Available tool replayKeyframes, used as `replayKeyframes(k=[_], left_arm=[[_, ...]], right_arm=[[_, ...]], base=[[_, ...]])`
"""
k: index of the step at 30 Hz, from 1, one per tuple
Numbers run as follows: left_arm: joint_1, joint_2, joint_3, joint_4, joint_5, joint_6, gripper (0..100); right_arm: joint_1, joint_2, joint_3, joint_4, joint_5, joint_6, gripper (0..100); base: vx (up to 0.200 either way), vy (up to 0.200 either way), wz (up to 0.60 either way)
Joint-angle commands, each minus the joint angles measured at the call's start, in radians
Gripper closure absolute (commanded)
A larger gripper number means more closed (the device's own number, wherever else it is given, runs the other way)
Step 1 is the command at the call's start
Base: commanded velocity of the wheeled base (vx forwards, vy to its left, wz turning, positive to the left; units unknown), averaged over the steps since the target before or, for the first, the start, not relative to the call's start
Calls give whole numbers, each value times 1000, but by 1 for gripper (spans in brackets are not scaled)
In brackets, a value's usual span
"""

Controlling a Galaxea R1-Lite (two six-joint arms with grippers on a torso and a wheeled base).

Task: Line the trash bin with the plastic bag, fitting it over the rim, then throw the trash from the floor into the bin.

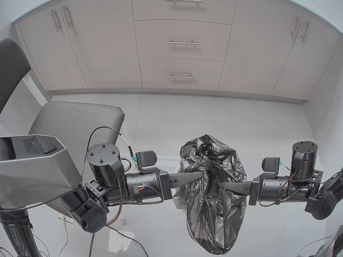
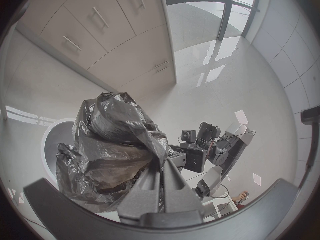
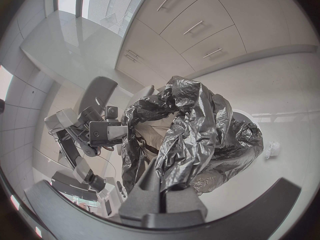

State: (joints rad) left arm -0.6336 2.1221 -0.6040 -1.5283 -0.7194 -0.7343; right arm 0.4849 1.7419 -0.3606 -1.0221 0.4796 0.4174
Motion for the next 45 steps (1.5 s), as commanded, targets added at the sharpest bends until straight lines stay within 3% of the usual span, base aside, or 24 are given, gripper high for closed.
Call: replayKeyframes(k=[1,10,20,32,38,45], left_arm=[[15,62,-5,-1,5,1,100],[54,108,-10,-1,11,4,100],[100,139,-20,-3,12,15,100],[109,164,-33,-3,17,18,100],[111,237,-63,-3,74,87,100],[137,291,-89,-1,80,110,100]], right_arm=[[-19,65,-8,-3,1,-34,100],[-34,156,-38,-16,2,-43,100],[-42,350,-63,-248,1,-43,100],[-52,446,-129,-253,-18,-39,100],[-86,484,-158,-253,-26,-37,100],[-114,498,-175,-253,-33,-42,100]], base=[[0,0,0],[0,0,0],[0,0,0],[0,0,0],[0,0,0],[0,0,0]])
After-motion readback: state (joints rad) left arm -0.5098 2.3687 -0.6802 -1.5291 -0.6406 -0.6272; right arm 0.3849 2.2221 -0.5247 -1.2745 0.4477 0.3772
